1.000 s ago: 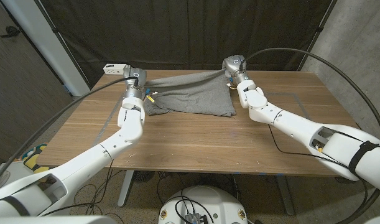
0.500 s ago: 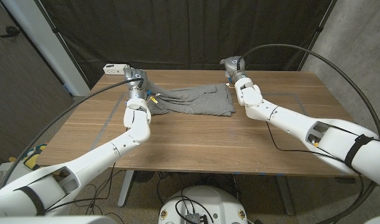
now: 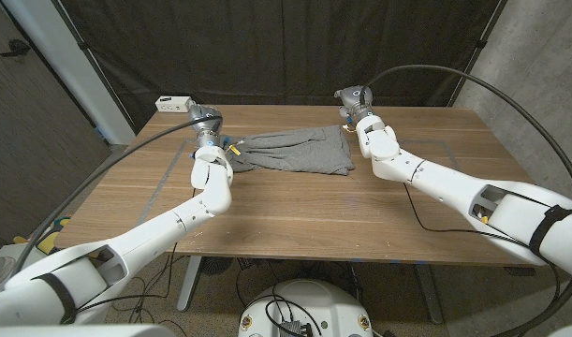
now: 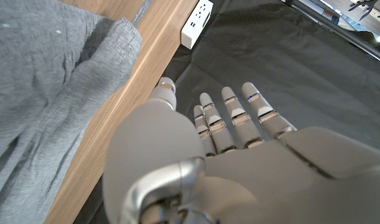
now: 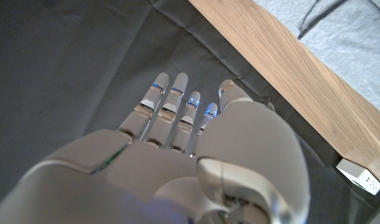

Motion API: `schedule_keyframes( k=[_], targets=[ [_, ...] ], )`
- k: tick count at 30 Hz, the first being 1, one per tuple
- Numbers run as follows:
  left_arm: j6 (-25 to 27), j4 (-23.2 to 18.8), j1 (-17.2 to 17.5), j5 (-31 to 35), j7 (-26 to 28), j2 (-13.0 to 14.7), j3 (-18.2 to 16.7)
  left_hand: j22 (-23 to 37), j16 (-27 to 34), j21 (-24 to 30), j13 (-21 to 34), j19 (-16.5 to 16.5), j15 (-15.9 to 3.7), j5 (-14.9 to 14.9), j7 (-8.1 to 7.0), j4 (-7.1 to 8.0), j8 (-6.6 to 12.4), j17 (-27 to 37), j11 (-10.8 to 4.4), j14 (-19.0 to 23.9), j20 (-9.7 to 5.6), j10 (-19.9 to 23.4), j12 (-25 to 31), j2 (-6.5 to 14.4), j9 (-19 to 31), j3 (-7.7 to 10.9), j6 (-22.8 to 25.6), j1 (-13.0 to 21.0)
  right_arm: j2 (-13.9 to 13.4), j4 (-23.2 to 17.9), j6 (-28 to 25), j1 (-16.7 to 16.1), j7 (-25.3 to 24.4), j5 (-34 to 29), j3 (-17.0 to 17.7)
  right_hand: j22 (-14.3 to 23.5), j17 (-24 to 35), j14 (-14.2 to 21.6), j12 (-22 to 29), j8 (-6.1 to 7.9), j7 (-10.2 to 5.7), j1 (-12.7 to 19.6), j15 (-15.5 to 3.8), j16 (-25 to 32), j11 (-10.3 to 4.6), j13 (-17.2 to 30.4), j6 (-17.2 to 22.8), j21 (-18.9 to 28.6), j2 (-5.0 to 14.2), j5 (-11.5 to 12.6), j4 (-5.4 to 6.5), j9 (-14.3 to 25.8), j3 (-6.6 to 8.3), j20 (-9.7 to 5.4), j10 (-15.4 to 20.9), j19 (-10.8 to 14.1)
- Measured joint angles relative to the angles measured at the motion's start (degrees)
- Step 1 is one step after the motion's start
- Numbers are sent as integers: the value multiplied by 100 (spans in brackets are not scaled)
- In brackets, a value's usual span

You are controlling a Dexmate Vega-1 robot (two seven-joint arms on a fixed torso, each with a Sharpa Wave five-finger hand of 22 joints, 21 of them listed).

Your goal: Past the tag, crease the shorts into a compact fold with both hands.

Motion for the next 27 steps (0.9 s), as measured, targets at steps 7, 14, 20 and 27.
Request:
schedule_keyframes(
  k=[7,14,20,27],
  targets=[
    [-9,-257,162,-16,142,51,-133,0,0,0,-16,0,0,-25,-17,125,0,0,-20,-62,0,21,0,-61,0,-125,18,-248,-179,-466,-26,-297,-77,108,219,0,-27,-22,-36,0,73,-188,23,-22,76,-27,73,0,16,-44,111,0,-5,27,66,95],
    [-152,-786,475,-508,517,167,-431,1,23,0,-28,-13,0,-46,23,238,106,0,27,-61,-12,164,120,-161,1,-238,412,-575,-328,-905,-27,-611,-149,209,425,1,-53,-147,-66,0,122,-380,38,-66,139,-53,122,0,90,-66,267,1,-2,-5,30,126],
    [-276,-1269,718,-1118,761,314,-664,-27,23,-51,-9,-221,0,-46,52,288,173,-17,4,-144,159,415,166,-433,1,-409,726,-846,-417,-1249,-22,-863,-165,300,595,1,-98,-330,-102,-69,124,-728,44,-110,270,-68,120,0,104,-163,517,16,-27,-1,-66,123],
    [-378,-1853,998,-1650,796,563,-956,-27,27,-111,-9,-297,0,10,120,393,-5,-6,287,-205,235,138,89,-654,11,-619,406,-1219,-490,-1499,18,-1052,-177,370,725,1,-183,-718,-227,-152,183,-1219,81,-194,352,-106,-49,-46,110,-216,811,16,-47,51,-337,70]
  ],
)
